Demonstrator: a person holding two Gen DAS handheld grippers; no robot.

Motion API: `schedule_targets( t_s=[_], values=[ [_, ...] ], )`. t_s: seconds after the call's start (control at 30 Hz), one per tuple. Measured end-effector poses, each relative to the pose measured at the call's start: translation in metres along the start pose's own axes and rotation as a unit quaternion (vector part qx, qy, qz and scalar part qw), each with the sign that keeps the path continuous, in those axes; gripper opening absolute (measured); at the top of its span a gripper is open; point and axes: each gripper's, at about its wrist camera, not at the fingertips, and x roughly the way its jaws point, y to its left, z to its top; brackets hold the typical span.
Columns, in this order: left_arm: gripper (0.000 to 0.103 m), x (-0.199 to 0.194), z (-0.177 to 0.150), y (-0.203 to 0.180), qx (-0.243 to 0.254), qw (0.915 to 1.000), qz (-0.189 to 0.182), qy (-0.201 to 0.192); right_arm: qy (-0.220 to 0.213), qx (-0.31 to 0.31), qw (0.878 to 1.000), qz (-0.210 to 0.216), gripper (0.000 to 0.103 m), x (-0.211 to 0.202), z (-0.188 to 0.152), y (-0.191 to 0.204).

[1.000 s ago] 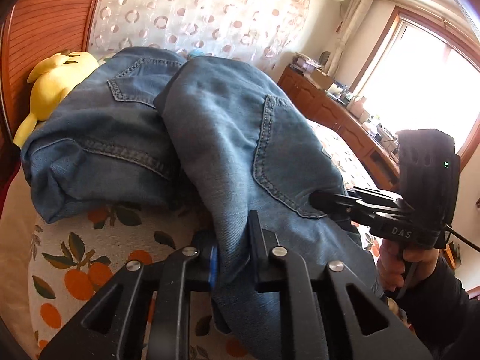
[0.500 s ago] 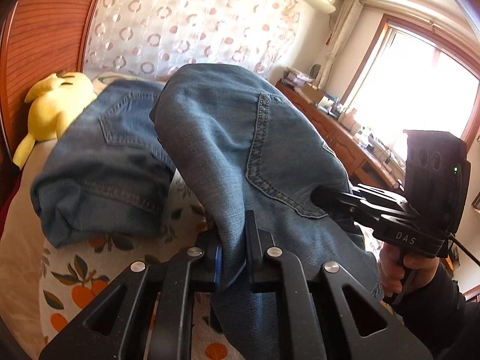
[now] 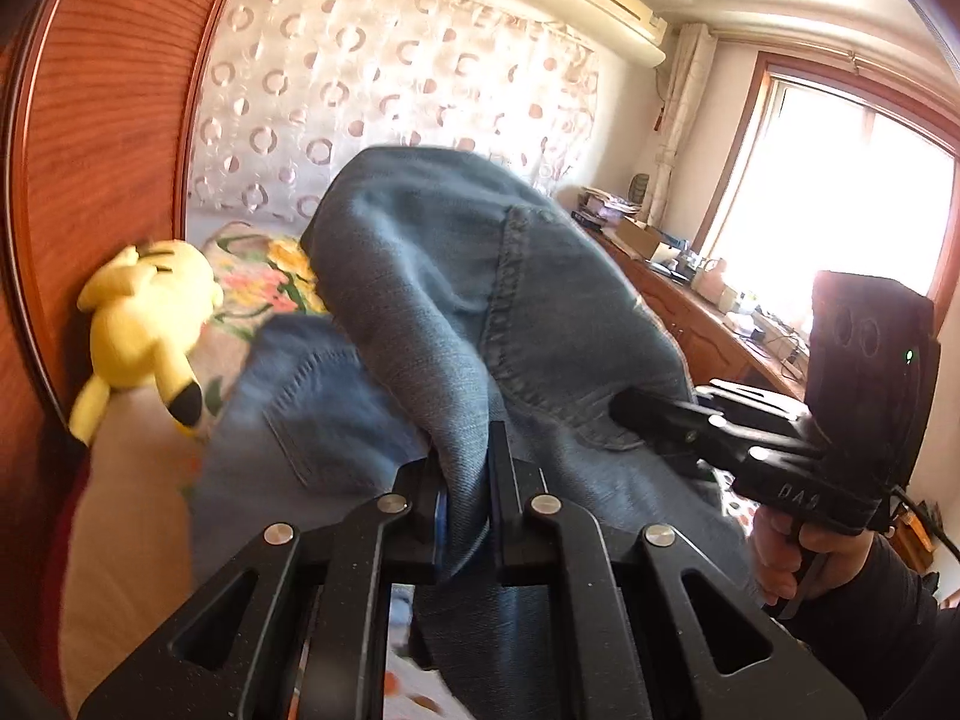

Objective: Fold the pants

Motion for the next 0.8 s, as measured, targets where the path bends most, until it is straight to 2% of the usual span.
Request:
schedule_targets(
  t_s=[0.17,0.3,0.43,0.63,0.73,0.8],
  values=[
    [0.01,0.02,0.024,0.027,0.022,0.9988,0.034,0.028,-0.009,0.014,1.0,0.007,0.017,0.047,0.009,-0.002],
    [0.01,0.025,0.036,0.052,0.011,0.9985,0.043,0.032,-0.012,0.024,0.999,0.028,0.017,0.074,0.026,-0.005],
    [0.01,0.008,0.047,0.065,0.0,0.9985,0.052,0.015,-0.015,0.002,0.999,0.043,0.017,0.094,0.049,0.006],
    [0.01,-0.033,0.072,0.09,-0.017,0.9965,0.08,-0.02,-0.03,-0.022,0.995,0.089,0.017,0.12,0.092,0.027],
    [0.01,-0.045,0.083,0.101,-0.019,0.9949,0.096,-0.025,-0.041,-0.021,0.993,0.109,0.017,0.133,0.101,0.025],
    [0.01,-0.039,0.087,0.105,-0.012,0.9943,0.105,-0.015,-0.045,-0.01,0.992,0.115,0.017,0.143,0.096,0.014]
  ],
)
